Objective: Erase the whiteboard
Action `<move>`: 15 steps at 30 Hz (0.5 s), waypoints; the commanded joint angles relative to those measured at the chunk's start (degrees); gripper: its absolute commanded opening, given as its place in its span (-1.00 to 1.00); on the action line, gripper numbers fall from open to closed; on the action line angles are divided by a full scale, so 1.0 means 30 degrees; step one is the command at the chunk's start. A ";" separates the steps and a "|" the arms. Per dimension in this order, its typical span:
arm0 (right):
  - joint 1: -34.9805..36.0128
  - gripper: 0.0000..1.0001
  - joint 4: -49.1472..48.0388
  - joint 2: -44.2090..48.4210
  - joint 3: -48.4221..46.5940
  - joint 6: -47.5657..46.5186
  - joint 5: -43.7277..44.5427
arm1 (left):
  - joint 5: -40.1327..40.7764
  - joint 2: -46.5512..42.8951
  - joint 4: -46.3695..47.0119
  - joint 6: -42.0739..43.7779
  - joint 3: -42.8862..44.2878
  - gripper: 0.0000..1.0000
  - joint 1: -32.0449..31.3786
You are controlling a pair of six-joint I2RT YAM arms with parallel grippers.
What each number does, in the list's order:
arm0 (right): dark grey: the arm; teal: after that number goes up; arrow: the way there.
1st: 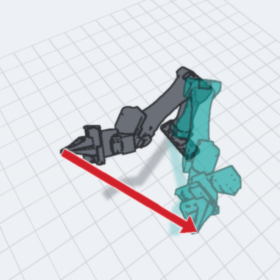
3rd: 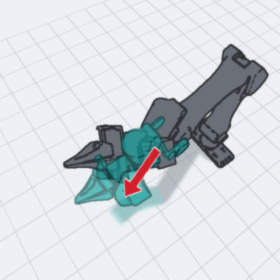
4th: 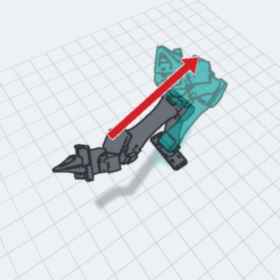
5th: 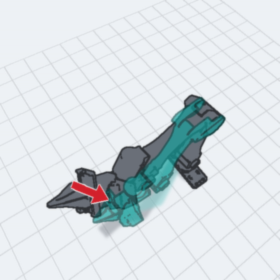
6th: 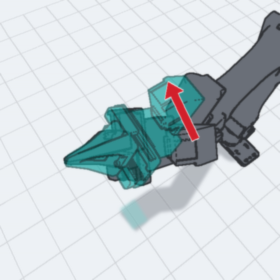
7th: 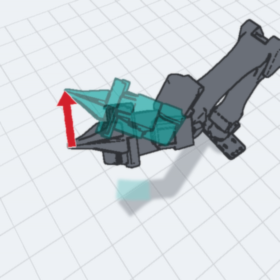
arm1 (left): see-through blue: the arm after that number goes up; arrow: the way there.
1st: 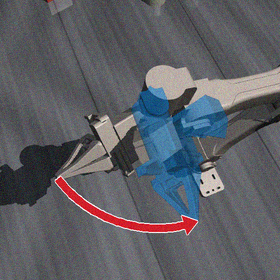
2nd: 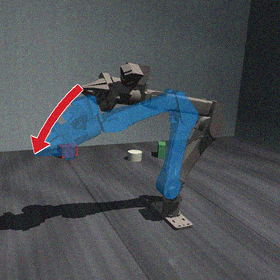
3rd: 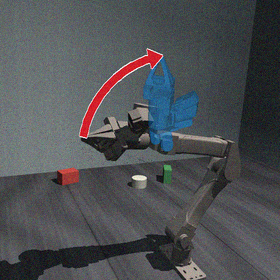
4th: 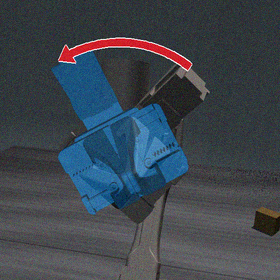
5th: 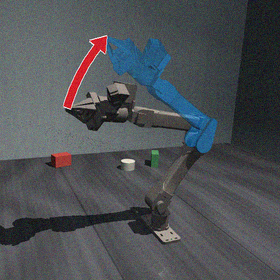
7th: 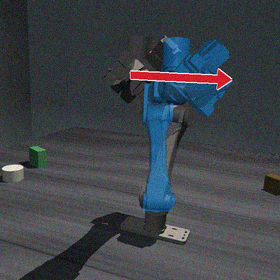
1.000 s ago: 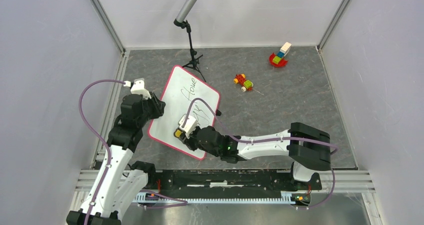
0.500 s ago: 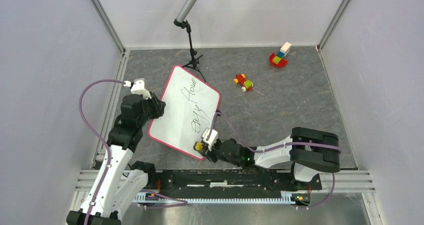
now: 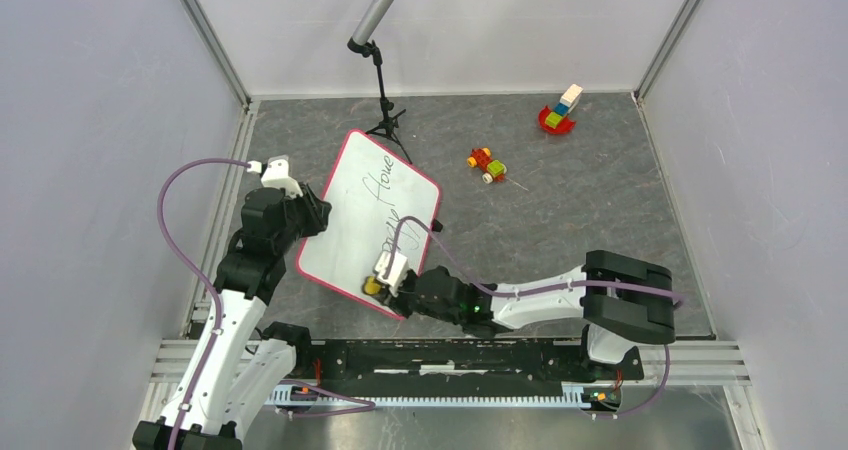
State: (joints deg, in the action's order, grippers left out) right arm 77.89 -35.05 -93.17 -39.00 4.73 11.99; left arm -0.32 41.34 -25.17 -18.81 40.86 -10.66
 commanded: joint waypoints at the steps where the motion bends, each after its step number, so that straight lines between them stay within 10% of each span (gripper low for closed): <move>1: 0.0375 -1.00 -0.0553 -0.0996 -0.3519 -0.1136 -0.2297 | -0.1067 0.0113 -0.1220 -0.0525 -0.0200 -0.96 -0.0404; 15: 0.0317 -1.00 -0.1080 -0.0260 0.1410 0.0456 -0.0887 | -0.1123 0.0327 -0.1220 -0.0500 -0.0198 -0.95 -0.0403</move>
State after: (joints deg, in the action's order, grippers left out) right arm 78.65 -40.40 -95.29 -43.31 3.27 6.85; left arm -0.51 41.36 -25.36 -18.81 40.86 -10.90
